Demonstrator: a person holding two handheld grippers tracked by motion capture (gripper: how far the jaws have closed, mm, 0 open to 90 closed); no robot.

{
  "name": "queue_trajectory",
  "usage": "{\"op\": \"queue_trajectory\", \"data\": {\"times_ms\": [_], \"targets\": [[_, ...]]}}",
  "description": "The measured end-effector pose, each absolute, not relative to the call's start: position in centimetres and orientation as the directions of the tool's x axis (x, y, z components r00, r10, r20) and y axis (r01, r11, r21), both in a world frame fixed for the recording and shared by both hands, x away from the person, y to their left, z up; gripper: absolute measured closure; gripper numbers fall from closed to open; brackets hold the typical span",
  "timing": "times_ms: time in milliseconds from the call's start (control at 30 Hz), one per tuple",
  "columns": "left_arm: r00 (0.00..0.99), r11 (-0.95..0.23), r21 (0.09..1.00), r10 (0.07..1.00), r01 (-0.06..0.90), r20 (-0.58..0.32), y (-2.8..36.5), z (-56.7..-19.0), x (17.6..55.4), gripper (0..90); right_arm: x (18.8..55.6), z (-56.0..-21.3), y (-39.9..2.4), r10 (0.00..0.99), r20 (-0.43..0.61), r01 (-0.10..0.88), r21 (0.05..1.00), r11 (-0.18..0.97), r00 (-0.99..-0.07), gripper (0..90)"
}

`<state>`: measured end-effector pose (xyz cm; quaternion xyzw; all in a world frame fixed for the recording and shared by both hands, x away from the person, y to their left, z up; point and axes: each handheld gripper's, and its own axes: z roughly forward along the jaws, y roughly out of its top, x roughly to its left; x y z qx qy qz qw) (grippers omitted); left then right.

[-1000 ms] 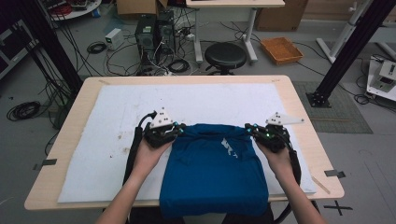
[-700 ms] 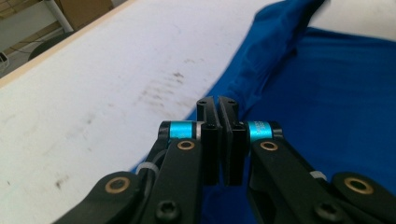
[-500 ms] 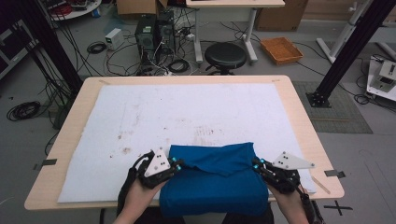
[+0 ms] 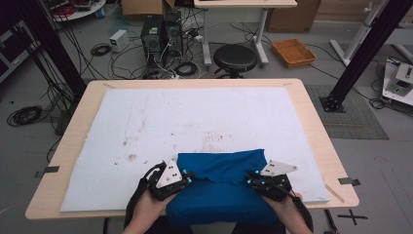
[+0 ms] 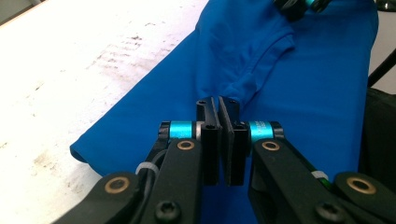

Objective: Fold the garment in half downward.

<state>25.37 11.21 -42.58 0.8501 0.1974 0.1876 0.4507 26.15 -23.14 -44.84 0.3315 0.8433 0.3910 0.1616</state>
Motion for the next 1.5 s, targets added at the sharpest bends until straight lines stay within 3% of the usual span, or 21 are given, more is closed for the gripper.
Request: {"op": "queue_trajectory", "data": {"times_ms": [100, 300, 633, 833, 967, 1067, 1133, 1200, 1267, 1500], "targets": [[0.851, -0.509, 0.844, 0.508, 0.170, 0.135, 11.3, -42.6, 25.3, 87.0, 26.4, -44.9, -23.2, 0.682, -0.011, 0.439, 0.758, 0.483, -0.731, 89.3], [0.862, -0.519, 0.839, 0.489, 0.163, 0.135, 11.5, -42.5, 24.8, 86.7, 25.1, -43.6, -24.9, 0.689, 0.023, 0.444, 0.780, 0.441, -0.724, 89.5], [0.896, -0.574, 0.802, 0.428, 0.168, 0.118, 10.7, -43.8, 22.7, 83.1, 21.5, -43.5, -26.2, 0.684, 0.005, 0.445, 0.763, 0.469, -0.729, 88.5], [0.880, -0.549, 0.816, 0.462, 0.182, 0.115, 11.1, -43.4, 22.6, 71.2, 22.1, -43.0, -27.3, 0.722, 0.023, 0.453, 0.792, 0.409, -0.692, 74.4], [0.827, -0.484, 0.847, 0.554, 0.222, 0.100, 12.0, -42.6, 25.0, 67.1, 24.7, -42.5, -28.5, 0.793, 0.044, 0.471, 0.824, 0.315, -0.607, 69.5], [0.783, -0.403, 0.873, 0.621, 0.276, 0.039, 12.5, -42.3, 27.6, 63.0, 27.1, -42.5, -28.7, 0.823, 0.086, 0.488, 0.837, 0.246, -0.562, 62.8], [0.761, -0.390, 0.865, 0.649, 0.316, 0.015, 12.5, -42.5, 29.2, 61.3, 28.6, -42.7, -28.5, 0.830, 0.098, 0.498, 0.836, 0.231, -0.549, 66.6], [0.760, -0.408, 0.841, 0.650, 0.356, -0.005, 12.4, -43.1, 30.4, 60.9, 29.6, -43.2, -28.2, 0.822, 0.108, 0.520, 0.818, 0.247, -0.560, 79.2], [0.745, -0.438, 0.804, 0.667, 0.402, -0.008, 12.3, -43.7, 30.8, 62.7, 29.8, -43.7, -28.2, 0.824, 0.105, 0.537, 0.802, 0.261, -0.556, 86.4], [0.728, -0.414, 0.809, 0.685, 0.416, -0.024, 12.9, -44.1, 30.3, 65.0, 29.4, -43.6, -29.4, 0.840, 0.114, 0.545, 0.805, 0.235, -0.531, 84.0]]}}
